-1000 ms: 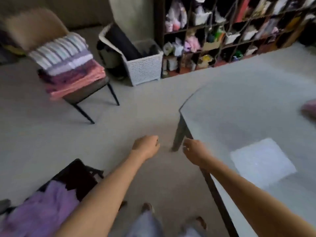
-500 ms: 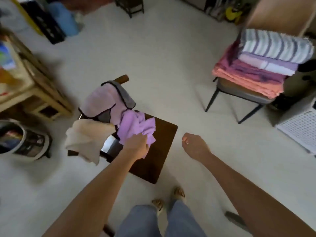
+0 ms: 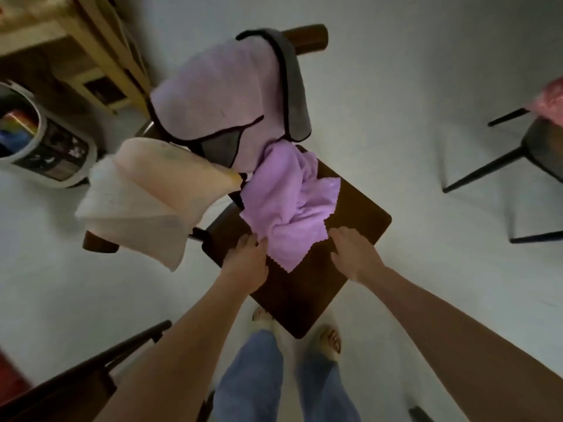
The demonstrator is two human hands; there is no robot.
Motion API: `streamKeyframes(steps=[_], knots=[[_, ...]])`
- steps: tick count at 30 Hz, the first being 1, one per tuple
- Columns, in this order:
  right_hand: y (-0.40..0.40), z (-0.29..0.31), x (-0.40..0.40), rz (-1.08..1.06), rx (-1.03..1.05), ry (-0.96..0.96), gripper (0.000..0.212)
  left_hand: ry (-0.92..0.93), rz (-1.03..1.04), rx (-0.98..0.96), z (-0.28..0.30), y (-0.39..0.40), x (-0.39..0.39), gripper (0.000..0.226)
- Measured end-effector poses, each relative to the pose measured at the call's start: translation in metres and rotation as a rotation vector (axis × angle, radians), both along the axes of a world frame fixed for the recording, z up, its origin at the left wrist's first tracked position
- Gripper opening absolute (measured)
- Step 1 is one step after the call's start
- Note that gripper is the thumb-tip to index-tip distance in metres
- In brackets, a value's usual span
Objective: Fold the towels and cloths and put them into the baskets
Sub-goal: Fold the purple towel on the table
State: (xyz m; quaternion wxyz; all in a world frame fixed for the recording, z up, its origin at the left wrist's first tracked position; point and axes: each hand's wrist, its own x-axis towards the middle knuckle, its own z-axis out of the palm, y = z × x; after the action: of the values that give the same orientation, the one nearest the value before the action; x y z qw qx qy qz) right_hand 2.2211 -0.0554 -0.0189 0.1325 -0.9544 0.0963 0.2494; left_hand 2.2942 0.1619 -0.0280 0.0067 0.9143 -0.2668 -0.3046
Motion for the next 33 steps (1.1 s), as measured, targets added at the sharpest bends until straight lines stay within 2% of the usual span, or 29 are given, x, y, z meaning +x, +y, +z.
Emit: streamKeyframes(steps=[4, 6, 8, 11, 13, 14, 16, 18, 19, 21, 25, 28, 31, 33], knots=[[0.003, -0.068, 0.032, 0.167, -0.045, -0.132, 0.044, -0.084, -0.11, 0.001, -0.059, -0.009, 0.017, 0.071], [0.007, -0.102, 0.041, 0.239, -0.038, -0.203, 0.049, -0.132, -0.11, -0.061, -0.089, -0.012, 0.027, 0.074], [0.012, -0.122, 0.044, 0.252, -0.024, -0.258, 0.039, -0.167, -0.083, -0.154, -0.109, -0.011, 0.034, 0.07], [0.022, -0.142, 0.039, 0.202, 0.005, -0.286, 0.02, -0.186, -0.086, -0.247, -0.129, -0.006, 0.043, 0.036], [0.029, -0.146, 0.026, 0.179, 0.075, -0.229, 0.008, -0.184, -0.088, -0.311, -0.132, -0.003, 0.041, 0.012], [0.031, -0.144, 0.016, 0.151, 0.144, -0.208, 0.007, -0.166, -0.104, -0.326, -0.133, 0.0, 0.038, 0.009], [0.036, -0.133, 0.0, -0.044, 0.367, -0.202, 0.01, -0.108, -0.15, -0.346, -0.133, 0.006, 0.031, 0.009], [0.041, -0.1, -0.005, -0.511, 0.632, -0.195, 0.013, -0.012, -0.159, -0.364, -0.125, 0.009, 0.026, 0.006], [0.042, -0.079, -0.007, -0.753, 0.748, -0.2, 0.016, 0.061, -0.129, -0.385, -0.113, 0.007, 0.022, 0.008], [0.042, -0.039, -0.012, -1.039, 0.863, -0.257, 0.017, 0.209, 0.045, -0.439, -0.086, -0.003, 0.012, 0.015], [0.032, 0.028, -0.034, -1.271, 0.861, -0.341, 0.019, 0.439, 0.361, -0.583, -0.012, -0.041, -0.005, 0.019], [0.011, 0.069, -0.061, -1.476, 0.786, -0.463, 0.026, 0.528, 0.347, -0.618, 0.045, -0.075, -0.015, 0.013], [-0.009, 0.106, -0.105, -1.578, 0.825, -0.552, 0.035, 0.613, 0.23, -0.619, 0.088, -0.107, -0.038, 0.013], [-0.012, 0.127, -0.141, -1.589, 0.833, -0.532, 0.034, 0.722, 0.198, -0.589, 0.113, -0.124, -0.063, 0.015]])
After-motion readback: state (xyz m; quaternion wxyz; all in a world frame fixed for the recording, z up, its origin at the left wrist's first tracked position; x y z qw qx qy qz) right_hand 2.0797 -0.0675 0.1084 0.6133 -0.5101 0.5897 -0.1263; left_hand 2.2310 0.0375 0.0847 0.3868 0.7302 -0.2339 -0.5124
